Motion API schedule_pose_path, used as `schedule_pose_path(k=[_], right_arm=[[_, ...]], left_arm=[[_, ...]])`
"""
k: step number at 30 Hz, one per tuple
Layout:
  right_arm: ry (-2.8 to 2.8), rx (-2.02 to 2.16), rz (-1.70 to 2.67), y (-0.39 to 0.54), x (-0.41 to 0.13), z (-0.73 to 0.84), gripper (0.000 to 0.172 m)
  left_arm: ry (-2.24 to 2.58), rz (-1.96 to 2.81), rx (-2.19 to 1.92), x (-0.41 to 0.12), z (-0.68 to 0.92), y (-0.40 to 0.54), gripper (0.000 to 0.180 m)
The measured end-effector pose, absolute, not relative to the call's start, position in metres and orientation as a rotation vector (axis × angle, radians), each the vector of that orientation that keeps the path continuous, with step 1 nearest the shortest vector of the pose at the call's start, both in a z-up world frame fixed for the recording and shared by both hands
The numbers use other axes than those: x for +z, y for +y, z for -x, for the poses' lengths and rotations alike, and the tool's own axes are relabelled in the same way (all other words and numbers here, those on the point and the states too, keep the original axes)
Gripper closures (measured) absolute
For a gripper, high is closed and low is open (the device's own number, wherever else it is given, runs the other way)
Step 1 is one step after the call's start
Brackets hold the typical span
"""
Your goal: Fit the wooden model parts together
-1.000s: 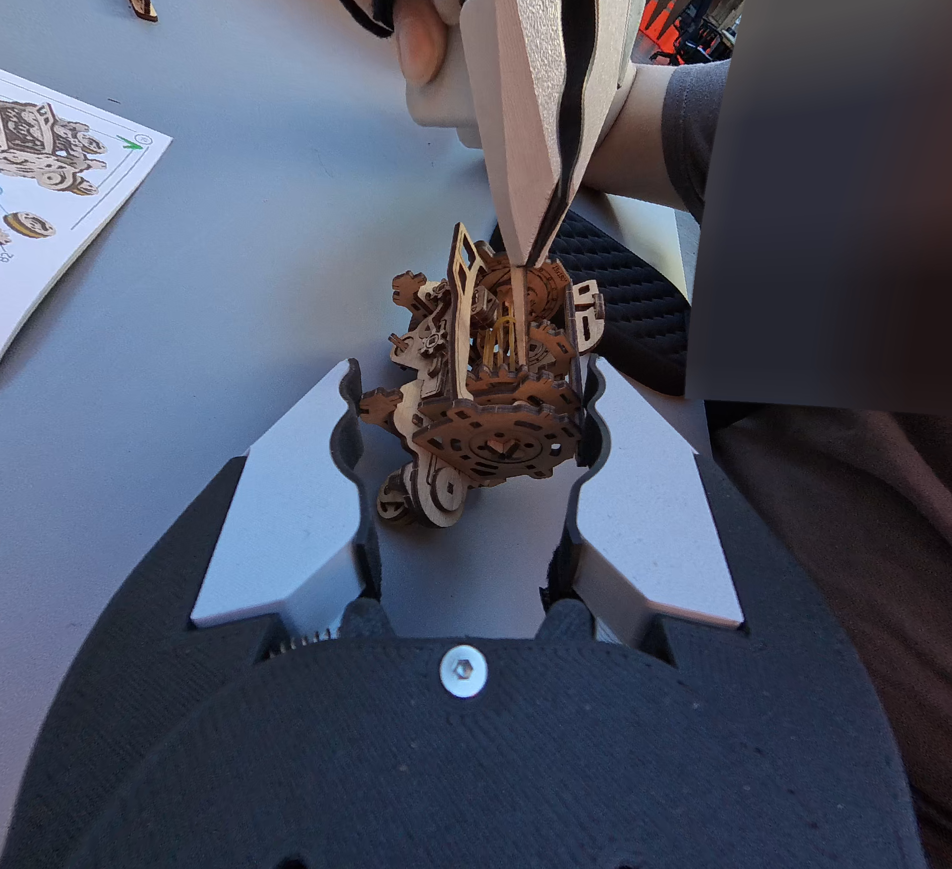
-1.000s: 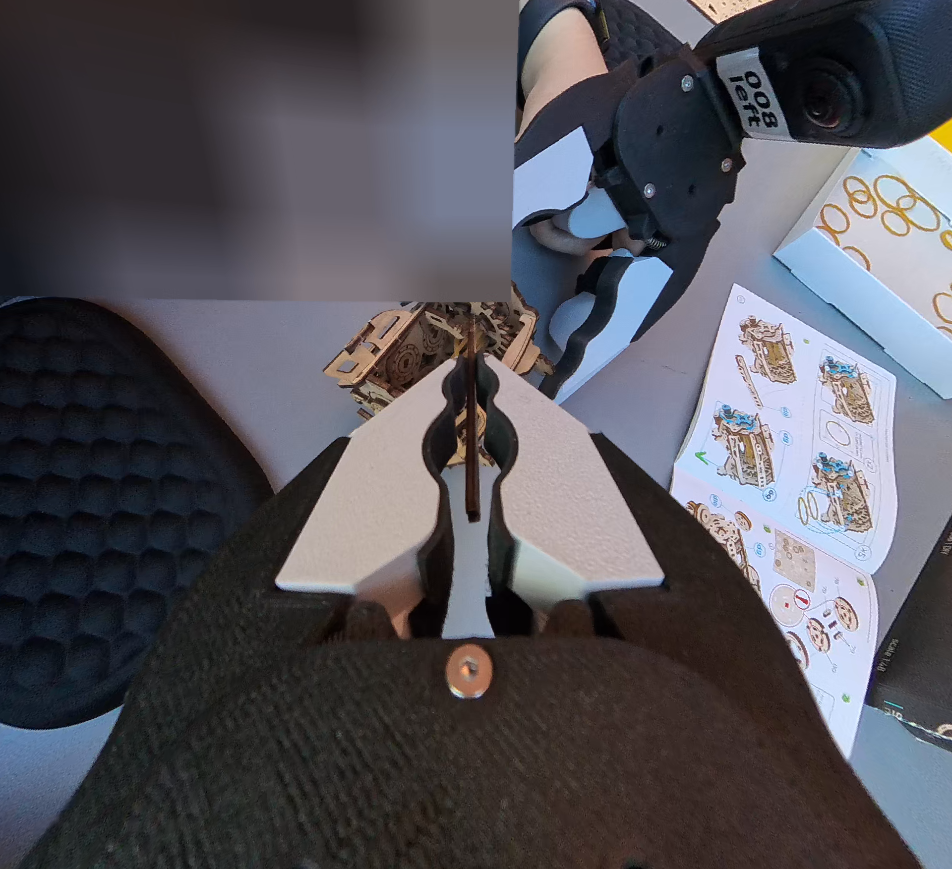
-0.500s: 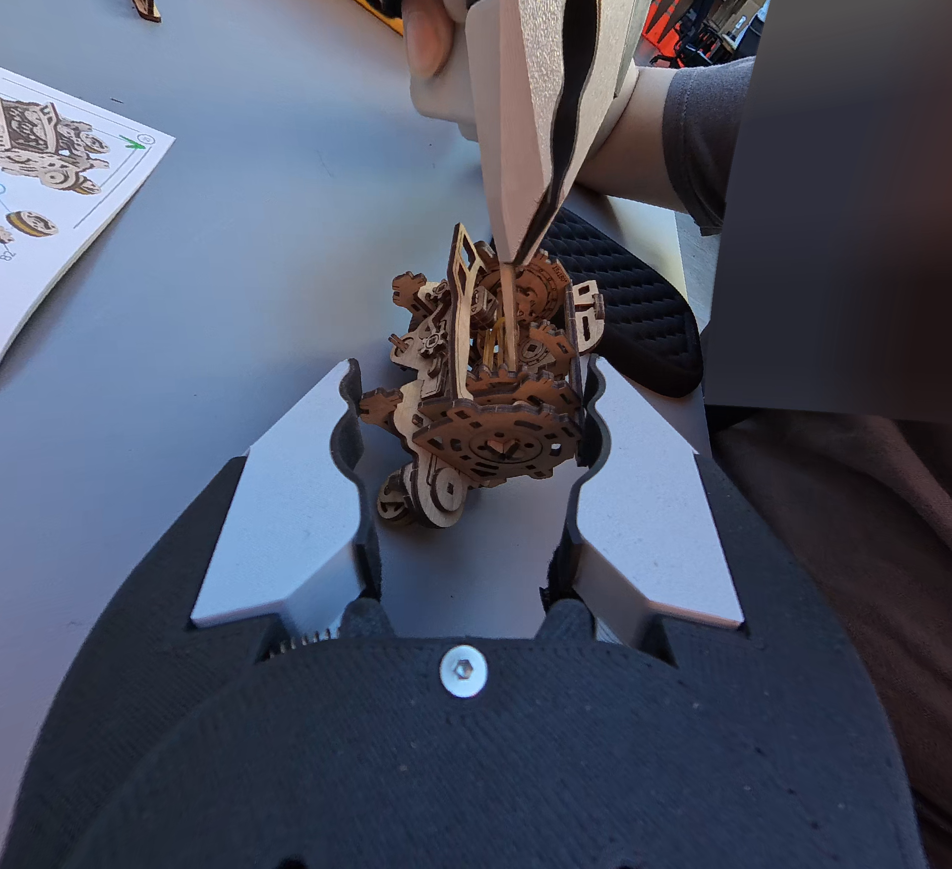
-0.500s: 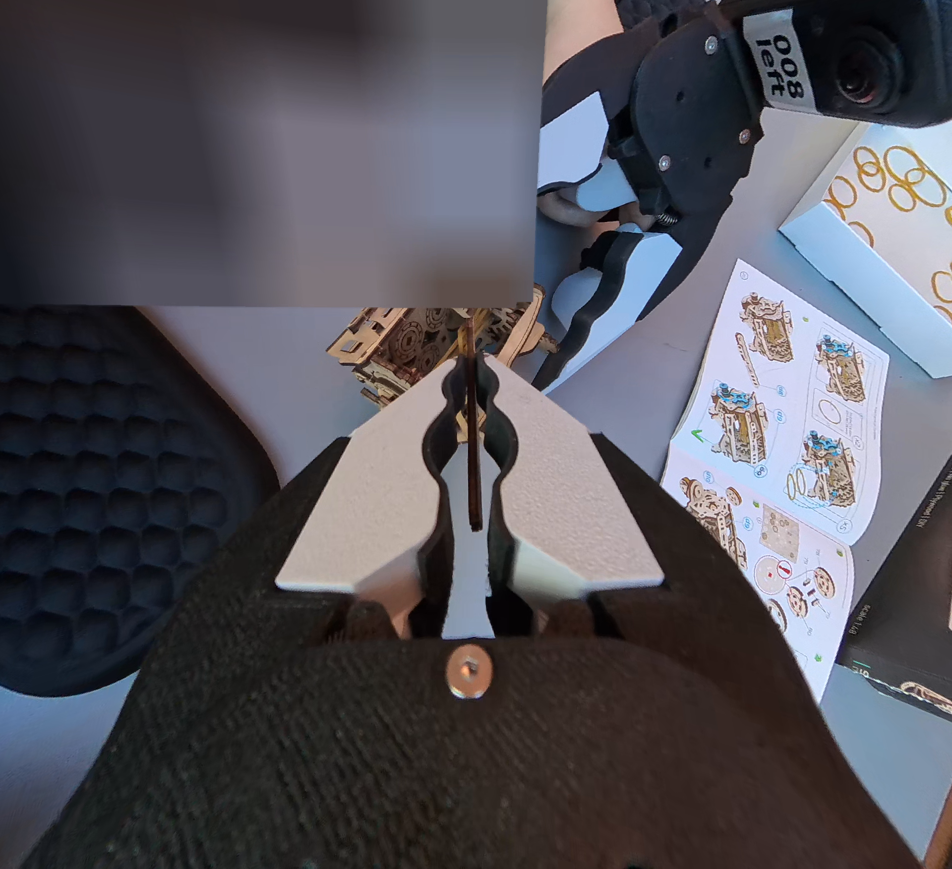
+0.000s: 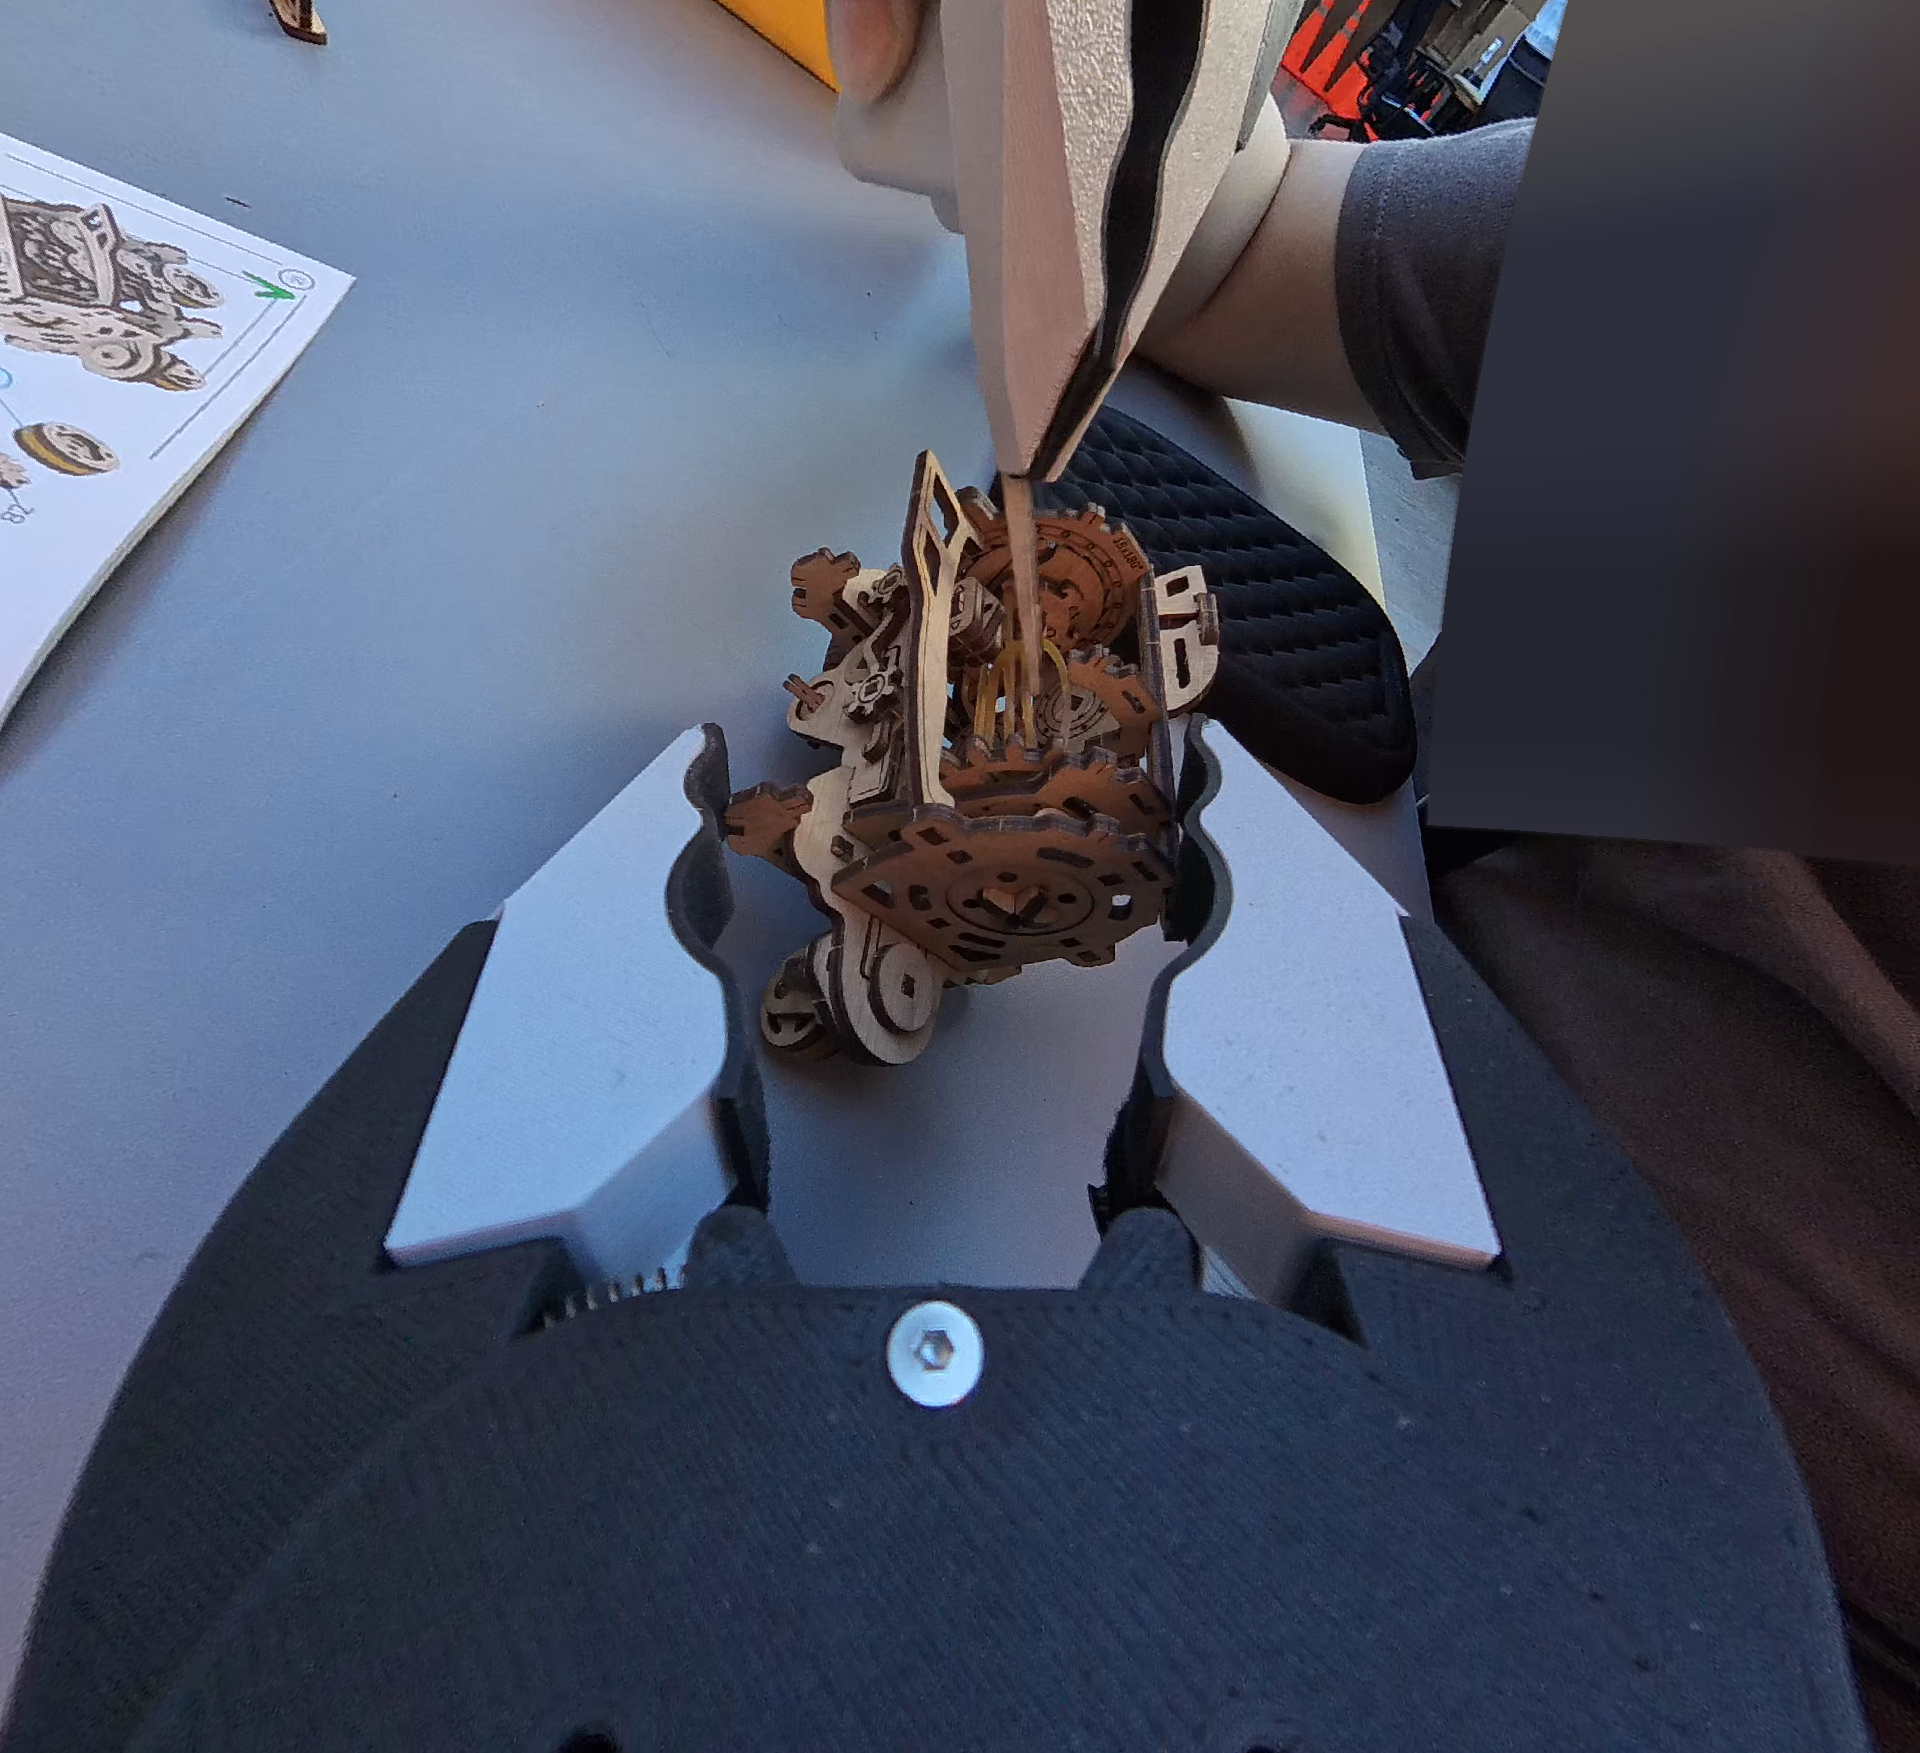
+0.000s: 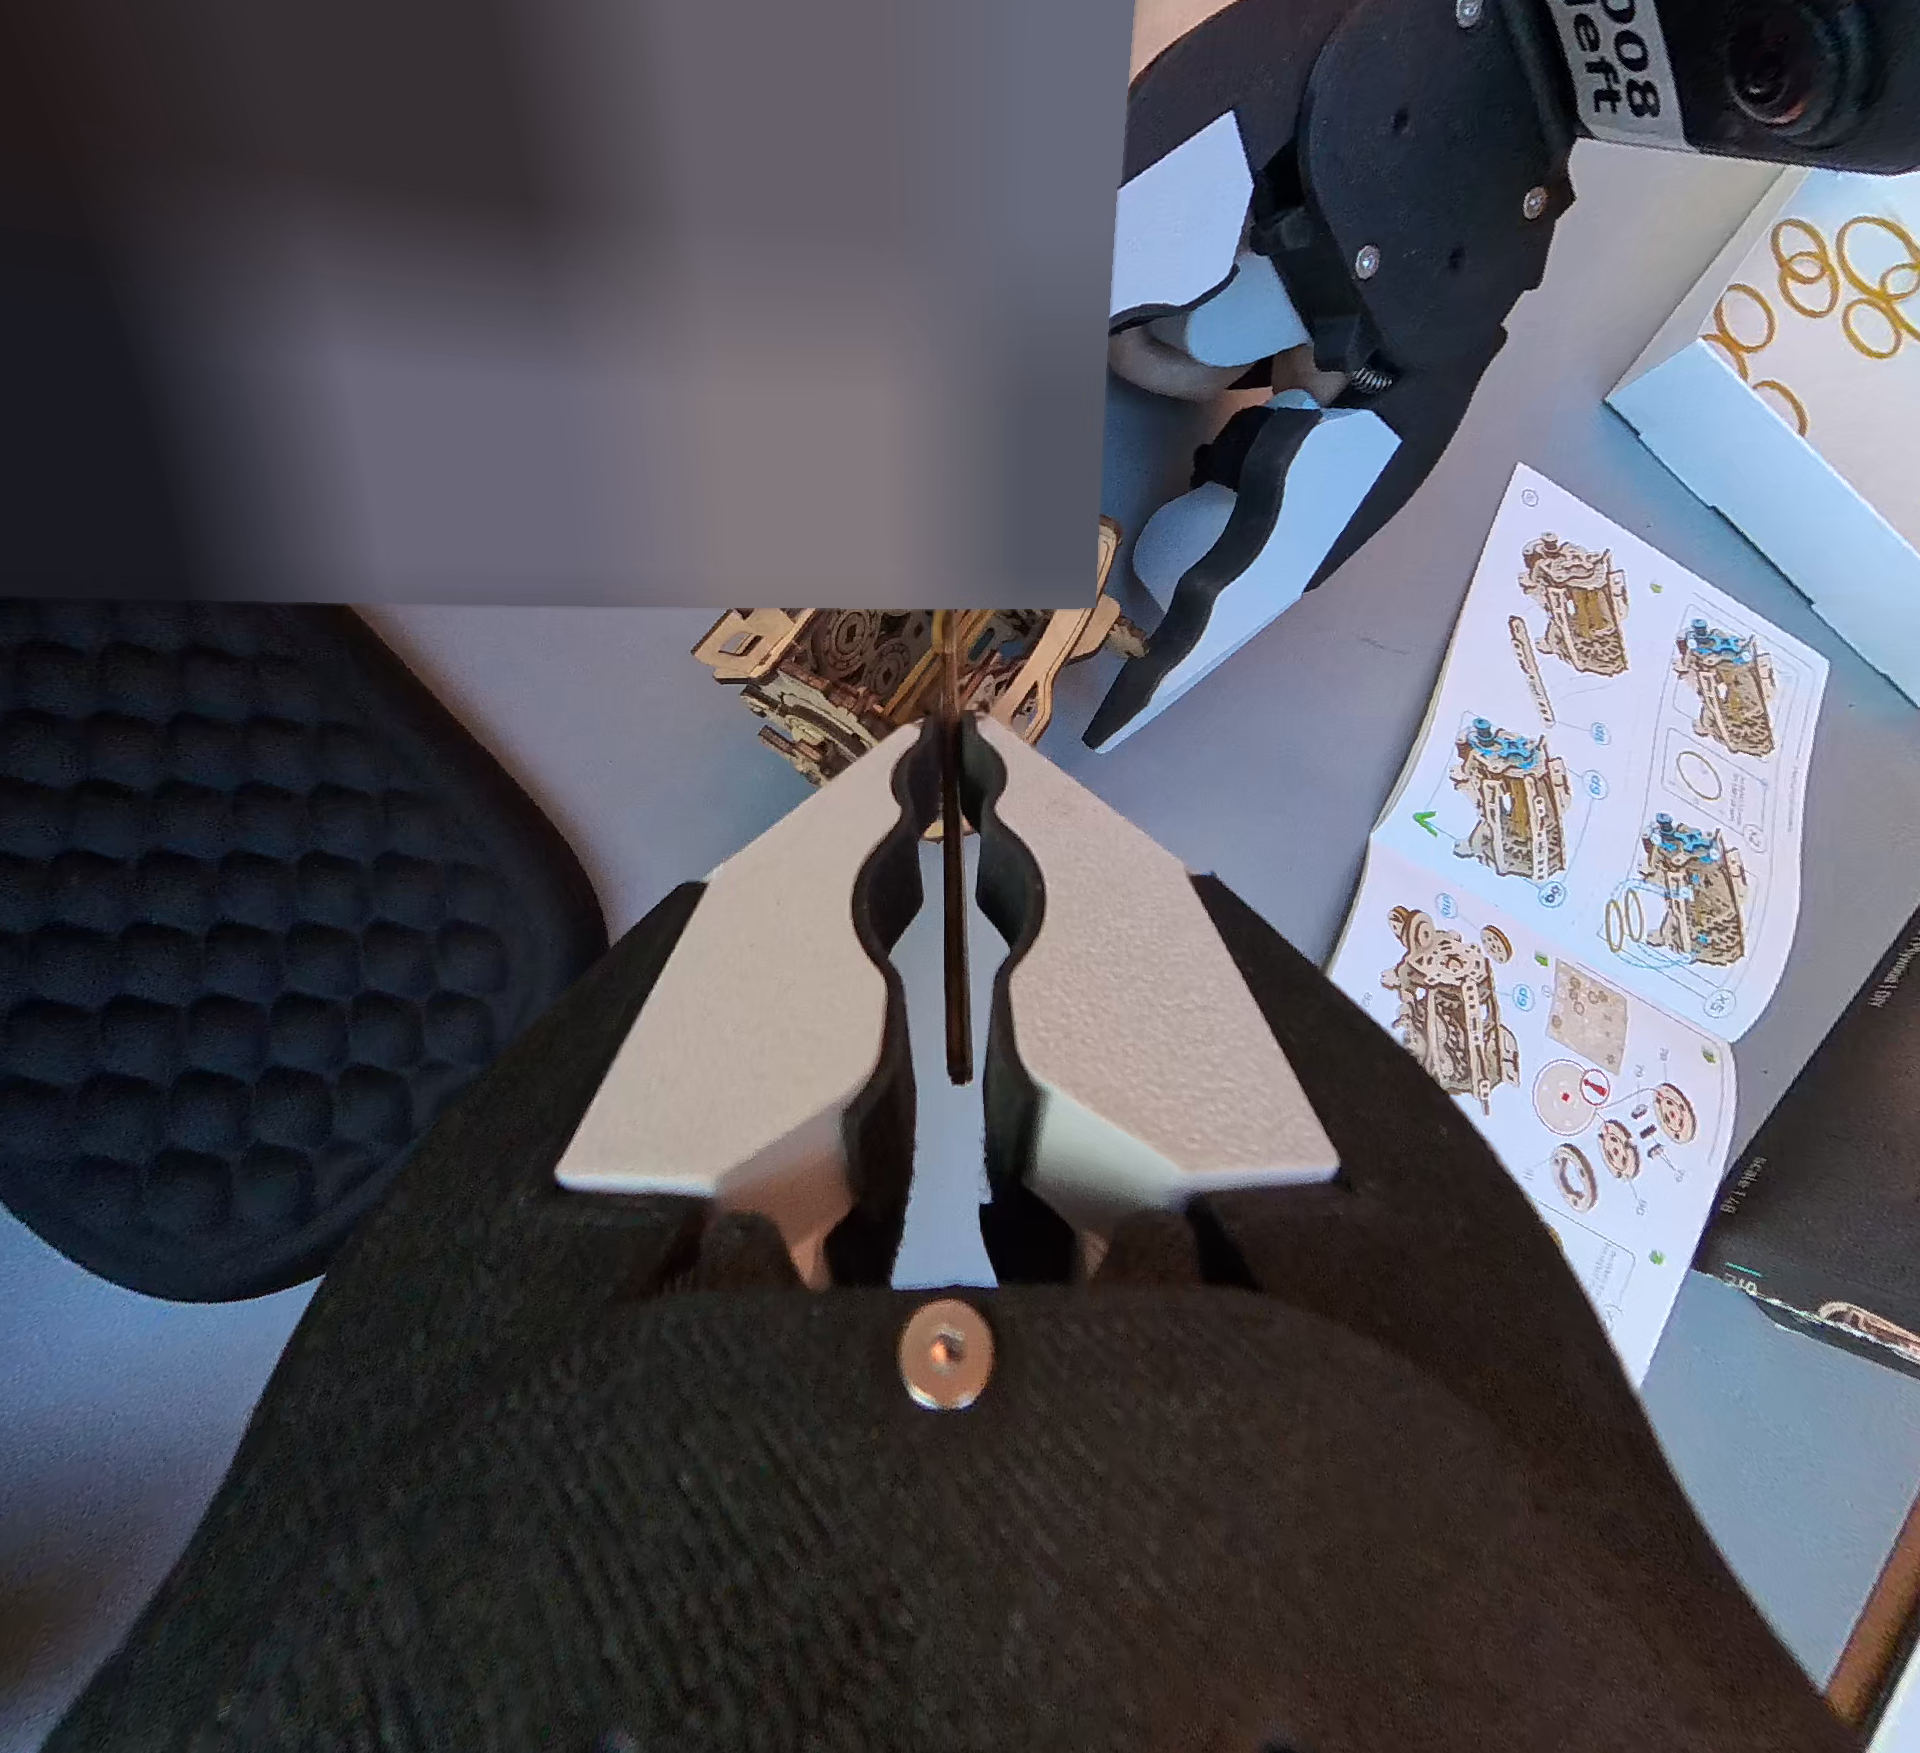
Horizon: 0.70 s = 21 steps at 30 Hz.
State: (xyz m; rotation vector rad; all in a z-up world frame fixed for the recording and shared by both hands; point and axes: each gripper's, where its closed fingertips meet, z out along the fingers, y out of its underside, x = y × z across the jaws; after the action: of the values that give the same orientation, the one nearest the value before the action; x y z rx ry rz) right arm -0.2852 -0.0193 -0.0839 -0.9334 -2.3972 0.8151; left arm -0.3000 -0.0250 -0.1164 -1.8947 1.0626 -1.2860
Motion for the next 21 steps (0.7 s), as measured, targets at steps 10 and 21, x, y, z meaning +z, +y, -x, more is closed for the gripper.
schedule_pose_path(k=[10,21], right_arm=[[-2.442,0.738,0.905,-0.0164,-0.0885,0.2793,0.17],[-2.464,0.647,0.95,-0.011,-0.0923,0.2763,0.171]], left_arm=[[1.063,1.895,-1.285,-0.1162,0.3002,-0.0251,0.096],[1.065,1.896,-1.296,-0.1161,0.3003,-0.0255,0.096]])
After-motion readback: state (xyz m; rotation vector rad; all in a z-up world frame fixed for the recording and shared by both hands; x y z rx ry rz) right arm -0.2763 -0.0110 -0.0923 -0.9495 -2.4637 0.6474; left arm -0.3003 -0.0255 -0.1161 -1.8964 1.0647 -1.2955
